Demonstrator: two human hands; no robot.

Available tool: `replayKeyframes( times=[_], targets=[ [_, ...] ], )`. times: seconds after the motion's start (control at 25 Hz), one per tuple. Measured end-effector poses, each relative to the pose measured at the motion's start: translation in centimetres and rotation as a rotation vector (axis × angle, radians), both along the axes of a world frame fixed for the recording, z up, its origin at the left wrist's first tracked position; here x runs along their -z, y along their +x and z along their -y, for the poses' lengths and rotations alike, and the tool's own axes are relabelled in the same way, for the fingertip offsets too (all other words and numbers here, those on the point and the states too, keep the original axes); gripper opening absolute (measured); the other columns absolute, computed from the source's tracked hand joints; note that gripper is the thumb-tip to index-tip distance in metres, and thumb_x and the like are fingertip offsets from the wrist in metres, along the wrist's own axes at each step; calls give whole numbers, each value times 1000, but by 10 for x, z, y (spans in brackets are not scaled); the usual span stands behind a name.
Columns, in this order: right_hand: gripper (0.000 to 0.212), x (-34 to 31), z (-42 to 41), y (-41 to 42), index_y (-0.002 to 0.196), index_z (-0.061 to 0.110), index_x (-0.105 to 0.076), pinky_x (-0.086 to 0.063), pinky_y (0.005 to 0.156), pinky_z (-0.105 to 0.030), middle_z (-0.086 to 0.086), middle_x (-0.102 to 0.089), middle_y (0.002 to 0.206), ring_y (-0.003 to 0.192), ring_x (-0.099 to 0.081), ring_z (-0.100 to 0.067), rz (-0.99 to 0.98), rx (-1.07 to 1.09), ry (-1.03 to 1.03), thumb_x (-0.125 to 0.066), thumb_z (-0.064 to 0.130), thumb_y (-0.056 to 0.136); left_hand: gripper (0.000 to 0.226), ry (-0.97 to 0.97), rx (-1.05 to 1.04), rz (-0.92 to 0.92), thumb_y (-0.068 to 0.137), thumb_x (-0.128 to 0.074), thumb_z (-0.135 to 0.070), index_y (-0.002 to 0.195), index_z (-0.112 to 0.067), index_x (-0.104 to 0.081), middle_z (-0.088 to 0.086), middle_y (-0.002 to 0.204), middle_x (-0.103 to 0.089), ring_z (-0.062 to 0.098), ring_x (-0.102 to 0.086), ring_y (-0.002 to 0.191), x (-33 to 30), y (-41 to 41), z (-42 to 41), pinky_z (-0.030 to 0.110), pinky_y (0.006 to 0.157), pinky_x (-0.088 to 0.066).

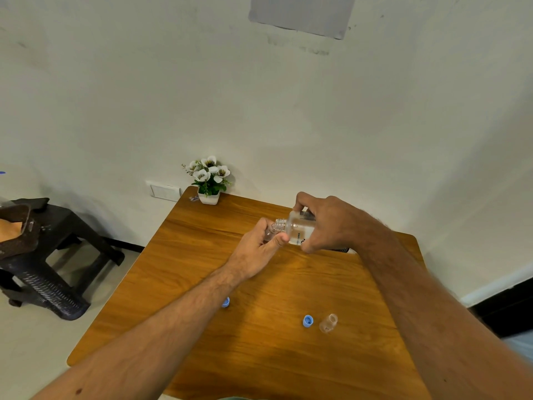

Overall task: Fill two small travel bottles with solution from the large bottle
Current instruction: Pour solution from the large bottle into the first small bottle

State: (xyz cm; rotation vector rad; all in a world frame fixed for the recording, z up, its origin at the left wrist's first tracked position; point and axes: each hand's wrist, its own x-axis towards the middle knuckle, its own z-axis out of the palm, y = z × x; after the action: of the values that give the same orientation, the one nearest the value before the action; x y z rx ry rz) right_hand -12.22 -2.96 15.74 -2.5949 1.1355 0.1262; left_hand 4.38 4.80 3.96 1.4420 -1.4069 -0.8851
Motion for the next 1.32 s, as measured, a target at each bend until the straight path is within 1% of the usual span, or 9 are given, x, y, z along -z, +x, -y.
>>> replayKeyframes(
  times=[0.16, 0.28, 0.36, 0.48, 0.76, 0.96, 1.04, 1.2, 1.32],
  targets=[
    [72, -1, 0, 0, 120, 34, -42, -46, 55, -19, 3, -59, 96, 74, -61, -10, 7, 10, 0, -85, 33, 63, 95, -7, 3, 8, 61, -40, -98, 109, -17, -53, -12, 88, -59, -8, -54, 68, -1, 1, 2, 10, 55, -42],
    [72, 0, 1, -1, 120, 34, -42, -48, 56, -19, 2, -60, 98, 75, -62, -11, 9, 11, 5, -86, 33, 63, 94, -12, 3, 17, 62, -40, -98, 108, -17, -53, -9, 89, -60, -1, -52, 70, 1, 2, 2, 11, 55, -41],
    [72, 2, 1, -1, 120, 34, -41, -47, 55, -18, 3, -59, 99, 75, -62, -11, 11, 10, 17, -86, 33, 63, 92, -12, 5, 20, 63, -40, -98, 107, -18, -53, -7, 88, -61, 4, -52, 71, 3, 2, 2, 13, 55, -42],
    [72, 3, 1, -3, 119, 35, -40, -45, 54, -15, 3, -59, 100, 75, -62, -11, 10, 5, 23, -86, 34, 64, 91, -10, 13, 32, 64, -39, -97, 106, -18, -52, -5, 87, -60, 6, -51, 69, 5, 2, 2, 17, 55, -42],
    [74, 6, 3, -4, 120, 35, -40, -45, 55, -16, 2, -59, 101, 76, -63, -11, 14, 1, 19, -86, 35, 63, 93, -5, 16, 49, 64, -38, -97, 107, -16, -52, -6, 85, -59, 6, -50, 67, 6, 2, 3, 18, 55, -41],
    [72, 7, 2, -6, 118, 37, -39, -48, 56, -18, 4, -59, 99, 74, -63, -11, 28, 12, 31, -86, 35, 63, 94, -1, 22, 49, 64, -39, -97, 107, -15, -52, -5, 84, -59, 9, -50, 67, 7, 1, 4, 21, 55, -43],
    [72, 7, 2, -6, 118, 37, -40, -47, 55, -17, 5, -59, 97, 73, -63, -10, 27, 12, 32, -86, 35, 63, 93, 2, 22, 50, 64, -39, -98, 107, -15, -52, -5, 84, -60, 9, -50, 67, 8, 1, 4, 22, 55, -43],
    [70, 7, 1, -7, 116, 37, -40, -44, 53, -17, 8, -57, 92, 70, -61, -7, 26, 11, 28, -85, 35, 62, 95, 4, 33, 40, 64, -39, -98, 109, -15, -52, -7, 80, -57, 7, -48, 63, 9, 0, 4, 20, 53, -40],
    [70, 9, -1, -9, 118, 36, -40, -44, 53, -15, 9, -56, 91, 70, -62, -8, 40, 16, 29, -85, 36, 64, 95, 6, 32, 35, 63, -39, -98, 108, -15, -52, -8, 80, -56, 5, -47, 62, 7, -1, 3, 19, 52, -40]
  ],
)
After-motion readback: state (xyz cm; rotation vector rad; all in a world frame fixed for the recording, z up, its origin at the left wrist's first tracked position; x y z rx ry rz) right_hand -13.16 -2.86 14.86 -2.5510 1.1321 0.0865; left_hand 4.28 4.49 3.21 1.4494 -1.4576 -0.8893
